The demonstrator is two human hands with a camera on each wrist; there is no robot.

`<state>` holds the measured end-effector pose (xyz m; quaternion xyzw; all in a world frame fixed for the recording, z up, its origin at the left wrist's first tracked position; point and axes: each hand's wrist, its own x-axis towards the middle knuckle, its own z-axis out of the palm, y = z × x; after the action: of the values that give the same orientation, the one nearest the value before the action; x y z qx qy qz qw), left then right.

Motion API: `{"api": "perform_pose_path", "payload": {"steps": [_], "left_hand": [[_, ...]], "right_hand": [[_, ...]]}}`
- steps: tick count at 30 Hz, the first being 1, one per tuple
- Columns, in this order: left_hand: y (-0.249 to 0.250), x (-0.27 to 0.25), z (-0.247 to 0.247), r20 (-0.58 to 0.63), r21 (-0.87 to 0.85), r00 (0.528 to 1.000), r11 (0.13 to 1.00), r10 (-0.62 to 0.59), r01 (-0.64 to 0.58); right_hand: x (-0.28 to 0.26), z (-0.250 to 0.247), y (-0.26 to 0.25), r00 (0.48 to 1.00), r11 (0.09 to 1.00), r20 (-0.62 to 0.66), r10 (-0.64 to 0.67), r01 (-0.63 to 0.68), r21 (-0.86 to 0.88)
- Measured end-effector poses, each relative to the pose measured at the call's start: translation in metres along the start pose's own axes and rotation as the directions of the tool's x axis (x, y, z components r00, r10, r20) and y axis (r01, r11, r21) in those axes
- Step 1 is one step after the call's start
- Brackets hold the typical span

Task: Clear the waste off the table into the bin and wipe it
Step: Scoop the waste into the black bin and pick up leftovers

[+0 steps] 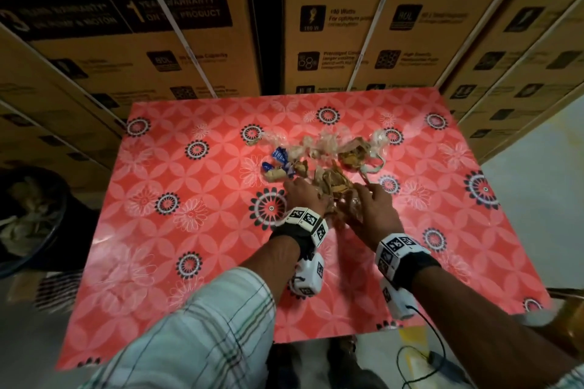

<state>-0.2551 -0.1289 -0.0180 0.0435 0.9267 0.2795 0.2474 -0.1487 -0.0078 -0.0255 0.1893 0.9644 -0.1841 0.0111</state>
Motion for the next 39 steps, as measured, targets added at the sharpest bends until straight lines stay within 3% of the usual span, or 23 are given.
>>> {"api": "perform_pose_path", "payload": {"steps": [5, 9, 15, 23, 25, 28, 30, 32, 34, 37, 39], "left_hand": [[-0.006, 0.003, 0.004, -0.036, 0.057, 0.997, 0.996, -0.072, 0.074], [-0.014, 0.008, 0.006, -0.021, -0.041, 1.000, 0.999, 0.009, -0.009], [-0.011, 0.000, 0.009, 0.020, -0.178, 1.000, 0.984, -0.023, 0.027], [0.001, -0.003, -0.003, 0.208, -0.289, 0.975, 0.948, -0.074, 0.134], [0.003, -0.007, -0.011, 0.240, -0.265, 0.969, 0.956, -0.059, 0.124], [0.001, -0.009, -0.021, 0.284, -0.086, 0.956, 0.991, -0.077, 0.105], [0.000, -0.009, -0.025, 0.202, -0.046, 0.977, 0.996, -0.061, 0.072], [0.002, -0.010, -0.030, 0.004, -0.043, 1.000, 0.999, 0.001, -0.001], [0.008, -0.011, -0.032, -0.149, 0.007, 0.982, 0.993, 0.119, -0.119], [0.020, -0.008, -0.028, -0.079, 0.027, 0.939, 0.943, 0.333, -0.332], [0.026, -0.001, -0.021, 0.033, 0.075, 0.933, 0.930, 0.358, -0.359]], "right_hand": [[0.027, 0.005, -0.008, 0.973, 0.987, 0.195, 0.120, -0.138, 0.079], [0.038, 0.010, -0.014, 0.958, 0.978, 0.287, 0.001, -0.061, 0.200], [0.042, 0.012, -0.018, 0.924, 0.976, 0.329, -0.193, 0.148, 0.158], [0.047, 0.007, -0.015, 0.939, 0.970, 0.287, -0.191, 0.136, 0.201], [0.050, 0.000, -0.013, 0.936, 0.965, 0.288, -0.203, 0.141, 0.221], [0.057, -0.011, -0.009, 0.914, 0.959, 0.324, -0.246, 0.182, 0.215], [0.058, -0.018, -0.005, 0.902, 0.960, 0.339, -0.268, 0.221, 0.170], [0.057, -0.025, 0.000, 0.871, 0.945, 0.366, -0.326, 0.303, 0.121], [0.056, -0.036, 0.004, 0.823, 0.908, 0.395, -0.408, 0.410, 0.085], [0.056, -0.053, 0.008, 0.755, 0.839, 0.413, -0.509, 0.542, 0.045], [0.059, -0.061, 0.011, 0.724, 0.795, 0.395, -0.565, 0.605, 0.028]]}}
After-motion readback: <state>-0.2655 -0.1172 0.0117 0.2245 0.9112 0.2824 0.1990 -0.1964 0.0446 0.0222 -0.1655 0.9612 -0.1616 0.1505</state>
